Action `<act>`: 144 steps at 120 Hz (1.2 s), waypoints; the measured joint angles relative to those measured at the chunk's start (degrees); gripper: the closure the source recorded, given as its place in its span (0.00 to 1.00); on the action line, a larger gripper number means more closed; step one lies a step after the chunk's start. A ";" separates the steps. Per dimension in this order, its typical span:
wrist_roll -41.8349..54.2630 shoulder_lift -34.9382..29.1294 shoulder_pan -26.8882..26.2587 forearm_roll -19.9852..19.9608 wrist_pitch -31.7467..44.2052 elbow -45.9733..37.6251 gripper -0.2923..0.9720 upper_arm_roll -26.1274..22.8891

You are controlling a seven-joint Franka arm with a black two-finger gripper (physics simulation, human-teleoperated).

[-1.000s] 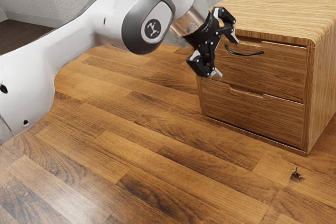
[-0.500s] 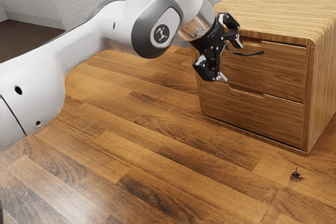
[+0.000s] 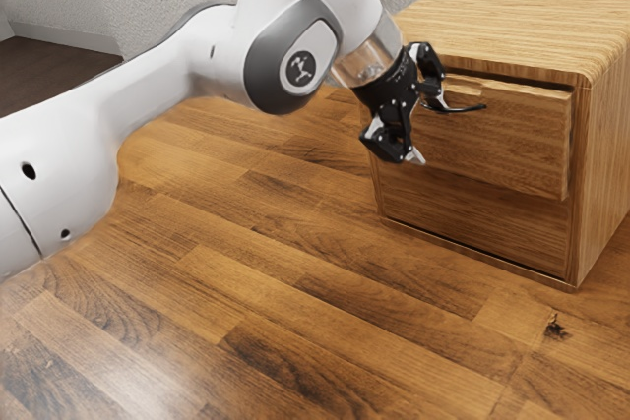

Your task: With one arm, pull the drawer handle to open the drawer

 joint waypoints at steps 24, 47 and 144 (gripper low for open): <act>-0.45 -2.75 -0.06 0.07 -4.36 -0.01 0.54 0.06; -1.08 -3.89 -0.50 0.06 -8.36 -0.40 0.72 0.24; -4.25 -19.62 -2.55 -0.21 -14.22 -16.85 0.85 0.57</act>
